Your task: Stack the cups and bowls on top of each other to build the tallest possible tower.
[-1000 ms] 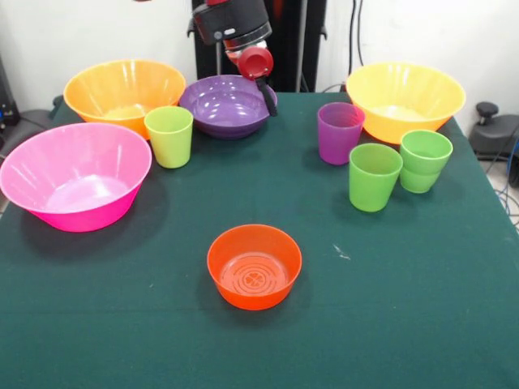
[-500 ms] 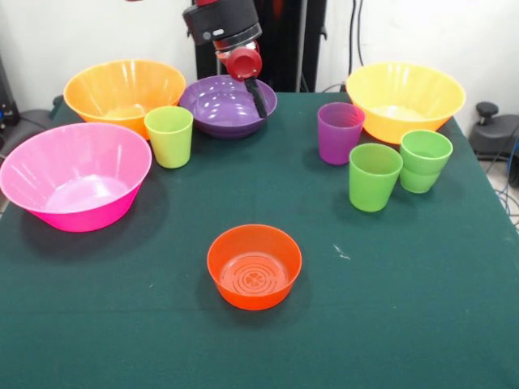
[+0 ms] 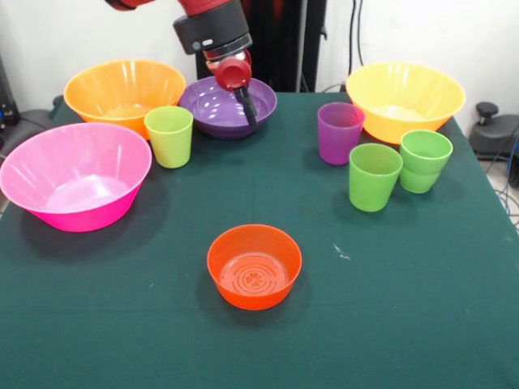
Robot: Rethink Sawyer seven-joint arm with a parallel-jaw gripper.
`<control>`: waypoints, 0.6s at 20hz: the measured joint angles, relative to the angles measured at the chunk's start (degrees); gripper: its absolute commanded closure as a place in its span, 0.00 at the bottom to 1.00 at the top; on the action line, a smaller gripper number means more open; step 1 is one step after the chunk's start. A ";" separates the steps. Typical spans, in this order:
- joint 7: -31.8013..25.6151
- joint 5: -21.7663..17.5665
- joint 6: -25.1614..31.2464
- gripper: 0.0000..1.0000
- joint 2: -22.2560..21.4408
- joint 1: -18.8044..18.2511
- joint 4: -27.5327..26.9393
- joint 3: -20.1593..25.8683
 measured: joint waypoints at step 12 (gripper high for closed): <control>0.00 -3.34 -0.01 0.00 4.04 -0.22 -2.12 0.01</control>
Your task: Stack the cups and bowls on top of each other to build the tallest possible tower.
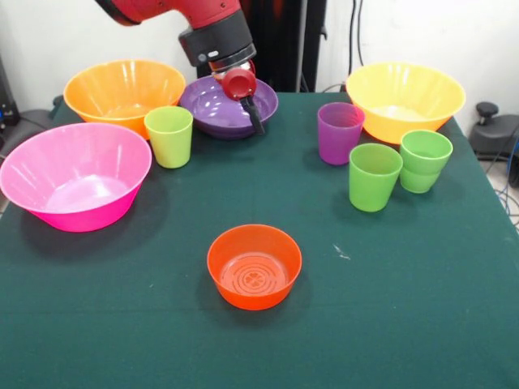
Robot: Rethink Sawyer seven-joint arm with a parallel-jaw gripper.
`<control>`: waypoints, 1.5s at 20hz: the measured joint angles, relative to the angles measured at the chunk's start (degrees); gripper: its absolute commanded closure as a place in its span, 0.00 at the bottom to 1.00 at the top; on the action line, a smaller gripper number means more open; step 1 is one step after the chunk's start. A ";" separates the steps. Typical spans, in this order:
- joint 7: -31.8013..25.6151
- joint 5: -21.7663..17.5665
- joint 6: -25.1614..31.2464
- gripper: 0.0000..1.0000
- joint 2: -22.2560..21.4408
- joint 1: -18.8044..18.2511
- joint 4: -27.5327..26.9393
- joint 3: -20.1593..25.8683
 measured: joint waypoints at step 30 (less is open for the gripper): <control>0.01 -2.97 0.57 1.00 3.73 -7.57 -1.90 2.08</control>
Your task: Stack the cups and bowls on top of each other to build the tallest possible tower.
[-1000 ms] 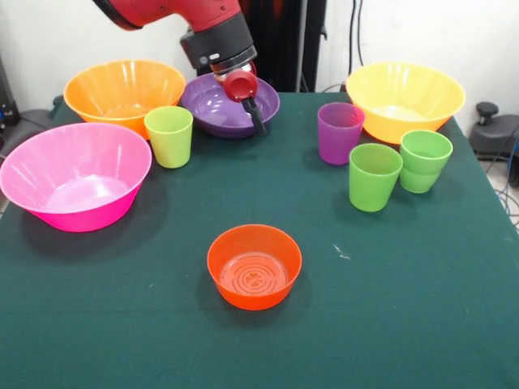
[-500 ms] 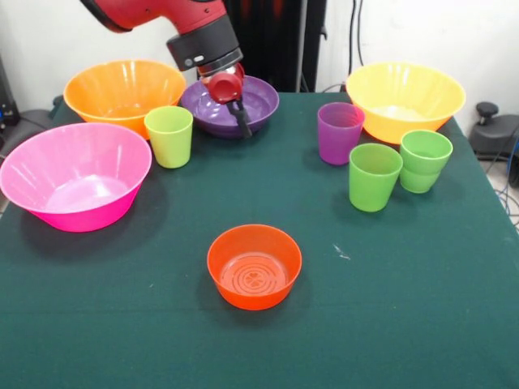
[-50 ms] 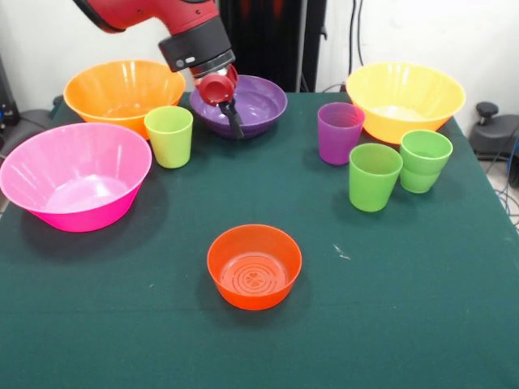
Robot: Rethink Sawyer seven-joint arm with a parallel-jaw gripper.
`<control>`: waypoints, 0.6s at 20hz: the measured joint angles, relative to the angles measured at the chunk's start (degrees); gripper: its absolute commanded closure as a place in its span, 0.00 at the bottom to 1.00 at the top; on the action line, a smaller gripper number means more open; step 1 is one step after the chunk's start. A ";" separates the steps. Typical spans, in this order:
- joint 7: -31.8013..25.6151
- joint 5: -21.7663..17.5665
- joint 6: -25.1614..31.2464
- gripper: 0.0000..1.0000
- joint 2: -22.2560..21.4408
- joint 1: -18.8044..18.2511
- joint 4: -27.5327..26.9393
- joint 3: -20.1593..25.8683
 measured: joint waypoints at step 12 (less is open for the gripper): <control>0.00 -1.78 0.04 1.00 0.52 0.19 0.00 0.81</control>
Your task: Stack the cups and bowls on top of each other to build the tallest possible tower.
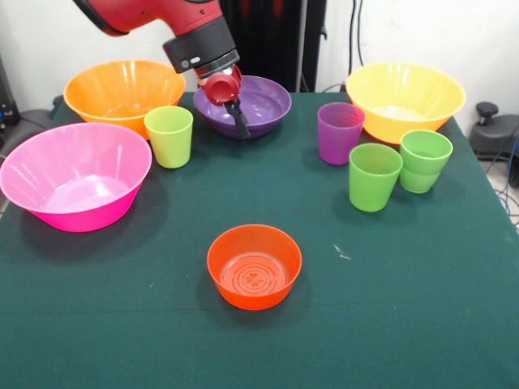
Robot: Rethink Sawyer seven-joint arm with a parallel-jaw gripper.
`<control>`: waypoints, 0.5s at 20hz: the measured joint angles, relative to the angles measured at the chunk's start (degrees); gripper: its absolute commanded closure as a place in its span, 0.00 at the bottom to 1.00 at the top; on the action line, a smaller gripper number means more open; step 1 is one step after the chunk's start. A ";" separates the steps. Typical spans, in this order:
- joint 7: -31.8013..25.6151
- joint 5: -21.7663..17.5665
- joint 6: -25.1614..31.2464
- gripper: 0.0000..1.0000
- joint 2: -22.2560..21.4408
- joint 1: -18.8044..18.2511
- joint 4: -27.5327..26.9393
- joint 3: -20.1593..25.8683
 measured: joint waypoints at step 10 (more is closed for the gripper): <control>0.14 1.67 -0.65 1.00 -6.20 8.55 1.26 -3.47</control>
